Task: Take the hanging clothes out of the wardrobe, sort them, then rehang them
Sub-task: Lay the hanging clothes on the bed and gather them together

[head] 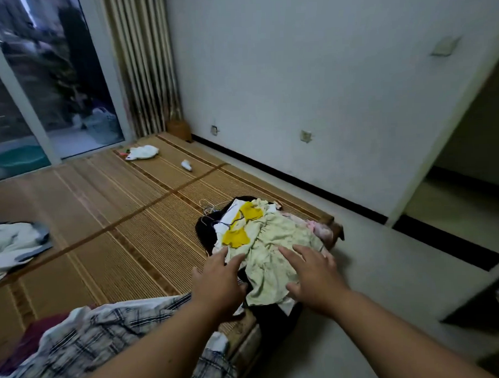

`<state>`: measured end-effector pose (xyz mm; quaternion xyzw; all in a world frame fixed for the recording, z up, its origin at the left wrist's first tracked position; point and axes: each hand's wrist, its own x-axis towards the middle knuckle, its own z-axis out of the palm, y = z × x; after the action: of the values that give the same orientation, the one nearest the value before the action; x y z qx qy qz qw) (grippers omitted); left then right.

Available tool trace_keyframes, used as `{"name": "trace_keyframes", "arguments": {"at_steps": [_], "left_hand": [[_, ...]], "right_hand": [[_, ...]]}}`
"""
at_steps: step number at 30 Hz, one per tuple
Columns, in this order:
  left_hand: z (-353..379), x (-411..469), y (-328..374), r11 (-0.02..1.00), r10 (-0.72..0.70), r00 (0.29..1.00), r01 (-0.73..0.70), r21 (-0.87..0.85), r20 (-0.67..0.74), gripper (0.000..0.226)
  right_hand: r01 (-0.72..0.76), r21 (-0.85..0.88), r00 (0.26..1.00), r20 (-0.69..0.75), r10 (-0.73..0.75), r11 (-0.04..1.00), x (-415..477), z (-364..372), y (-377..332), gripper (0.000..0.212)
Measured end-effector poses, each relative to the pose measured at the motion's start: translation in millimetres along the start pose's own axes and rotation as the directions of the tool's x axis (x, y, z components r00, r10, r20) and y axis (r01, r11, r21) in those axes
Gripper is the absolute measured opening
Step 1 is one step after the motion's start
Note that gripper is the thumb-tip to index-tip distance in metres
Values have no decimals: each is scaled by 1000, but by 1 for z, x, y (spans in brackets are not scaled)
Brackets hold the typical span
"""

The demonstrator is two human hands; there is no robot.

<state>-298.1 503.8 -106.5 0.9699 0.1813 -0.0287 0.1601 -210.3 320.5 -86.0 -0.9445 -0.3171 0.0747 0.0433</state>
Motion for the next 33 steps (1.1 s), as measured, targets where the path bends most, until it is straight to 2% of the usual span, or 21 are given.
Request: {"name": "trace_keyframes", "arguments": {"at_steps": [5,10,17,22,27,33], "left_hand": [[21,82,17,1000,-13,999,14,-10,39,67],[22,187,13,997,-71,996,70,16,61,67],[12,292,-1,985,-172,983,171,20,58,67],[18,352,-8,952,-306,952,306,17,20,65],[40,414,3,881,-473,881,473,3,0,63],[81,469,39,670,-730,672,740,-61,124,62]], "right_hand": [[-7,-28,998,56,9,1000,71,1,47,76],[17,24,994,109,-19,1000,175,2,85,76],[106,20,978,180,-107,994,295,-8,117,71],[214,-7,957,200,-208,977,381,-11,144,68],[383,-13,885,293,-363,924,476,10,185,69],[609,-15,710,455,-537,793,581,33,236,70]]}}
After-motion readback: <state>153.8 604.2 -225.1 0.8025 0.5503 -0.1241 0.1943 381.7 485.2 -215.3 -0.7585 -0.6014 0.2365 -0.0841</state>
